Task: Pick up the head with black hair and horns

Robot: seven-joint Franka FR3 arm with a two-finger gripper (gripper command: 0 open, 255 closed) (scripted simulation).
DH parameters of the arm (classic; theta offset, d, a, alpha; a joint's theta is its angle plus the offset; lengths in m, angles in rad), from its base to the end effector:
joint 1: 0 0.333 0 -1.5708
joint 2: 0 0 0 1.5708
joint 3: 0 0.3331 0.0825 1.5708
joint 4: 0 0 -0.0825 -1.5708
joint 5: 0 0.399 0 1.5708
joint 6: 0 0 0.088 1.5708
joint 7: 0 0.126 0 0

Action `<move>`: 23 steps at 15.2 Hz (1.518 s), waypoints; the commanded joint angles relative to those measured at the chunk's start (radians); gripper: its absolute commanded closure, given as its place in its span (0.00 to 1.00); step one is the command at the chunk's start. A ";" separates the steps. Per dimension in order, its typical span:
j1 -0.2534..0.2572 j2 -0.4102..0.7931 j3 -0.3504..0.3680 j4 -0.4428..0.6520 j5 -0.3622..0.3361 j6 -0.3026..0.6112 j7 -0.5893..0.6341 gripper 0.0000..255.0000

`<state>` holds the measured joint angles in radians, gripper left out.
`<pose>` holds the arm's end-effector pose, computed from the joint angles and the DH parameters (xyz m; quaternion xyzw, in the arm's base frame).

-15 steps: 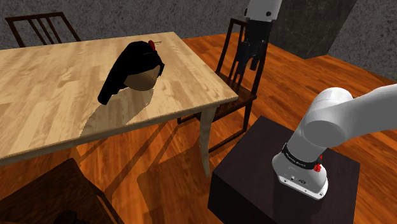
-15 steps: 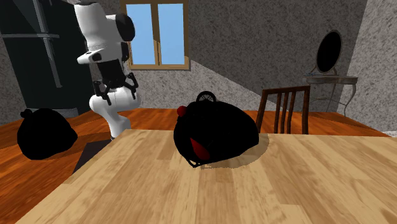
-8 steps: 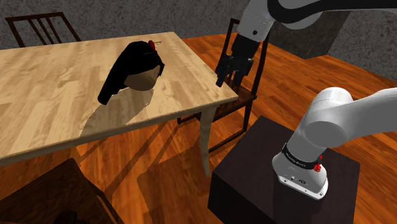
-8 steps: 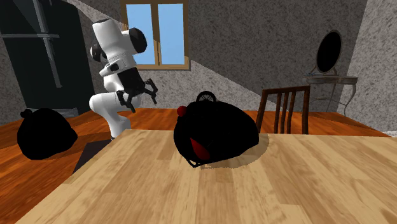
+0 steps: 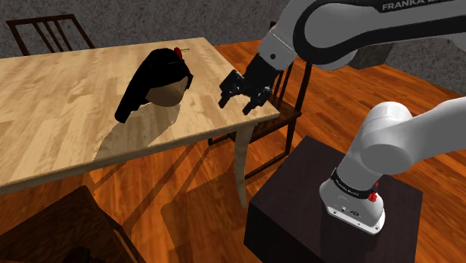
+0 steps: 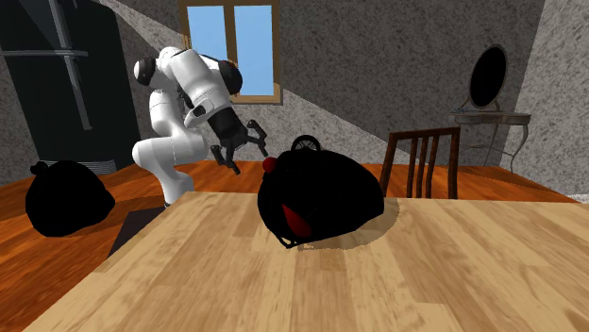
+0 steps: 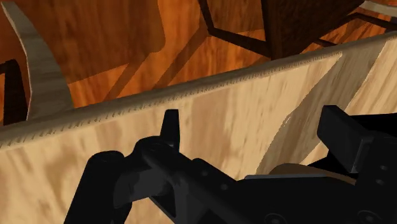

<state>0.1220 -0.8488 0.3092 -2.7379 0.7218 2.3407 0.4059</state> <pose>0.3130 0.1655 0.4835 -0.9359 0.1980 -0.1346 0.2585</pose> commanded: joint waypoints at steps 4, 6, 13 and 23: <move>0.036 0.155 0.135 0.035 0.191 0.337 0.069 0.00; 0.042 0.235 0.183 0.073 0.255 0.467 0.086 0.00; 0.063 0.555 0.296 0.283 0.414 0.914 0.107 0.00; 0.033 0.908 0.406 0.571 0.382 1.340 0.178 0.00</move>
<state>0.1544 0.0416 0.7139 -2.1657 1.1339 3.6596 0.5544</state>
